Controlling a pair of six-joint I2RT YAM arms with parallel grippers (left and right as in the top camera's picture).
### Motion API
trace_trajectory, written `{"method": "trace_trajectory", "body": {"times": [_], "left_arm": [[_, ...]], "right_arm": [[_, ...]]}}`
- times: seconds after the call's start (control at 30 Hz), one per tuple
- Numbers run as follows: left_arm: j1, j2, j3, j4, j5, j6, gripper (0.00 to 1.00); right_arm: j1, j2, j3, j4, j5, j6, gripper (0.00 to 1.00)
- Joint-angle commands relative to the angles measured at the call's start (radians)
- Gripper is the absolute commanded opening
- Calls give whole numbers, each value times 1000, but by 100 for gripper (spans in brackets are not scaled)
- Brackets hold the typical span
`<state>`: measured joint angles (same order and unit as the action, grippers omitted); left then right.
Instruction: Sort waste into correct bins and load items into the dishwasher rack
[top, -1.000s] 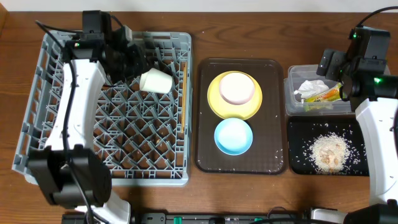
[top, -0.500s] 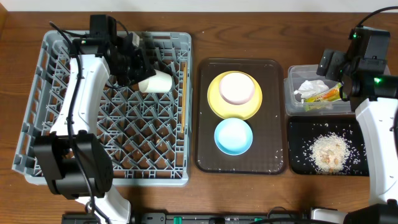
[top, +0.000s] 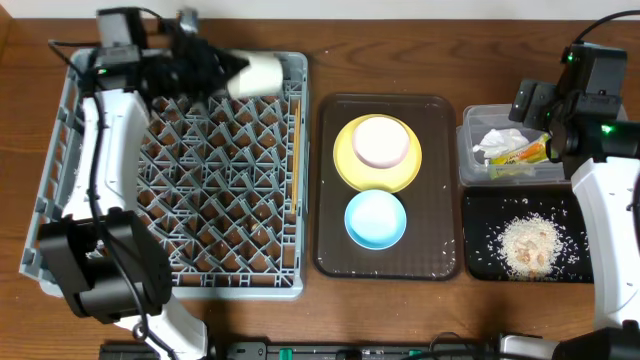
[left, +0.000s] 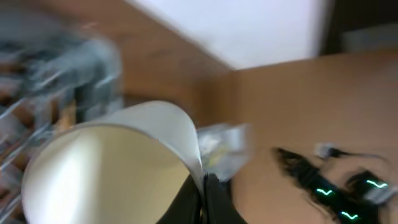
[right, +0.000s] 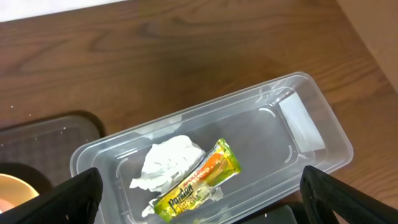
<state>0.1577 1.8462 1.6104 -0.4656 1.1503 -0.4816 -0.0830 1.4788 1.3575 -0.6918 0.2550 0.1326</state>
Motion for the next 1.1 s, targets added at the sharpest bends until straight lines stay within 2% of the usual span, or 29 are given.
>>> {"method": "trace_trajectory", "body": {"times": [0.0, 0.33, 0.57, 0.77, 1.07], "left_arm": [[-21, 34, 12, 105, 214, -250, 6], [-146, 215, 12, 169, 212, -273, 6], [-122, 338, 12, 221, 246, -270, 6], [-73, 341, 10, 219, 236, -205, 6], [-69, 341, -19, 157, 101, -92, 8]], "right_arm": [[-5, -13, 10, -1, 2, 9, 99], [-5, -13, 10, -1, 2, 9, 99], [-6, -13, 10, -1, 2, 9, 99], [-5, -13, 10, -1, 2, 9, 99], [-5, -13, 10, -1, 2, 9, 99]]}}
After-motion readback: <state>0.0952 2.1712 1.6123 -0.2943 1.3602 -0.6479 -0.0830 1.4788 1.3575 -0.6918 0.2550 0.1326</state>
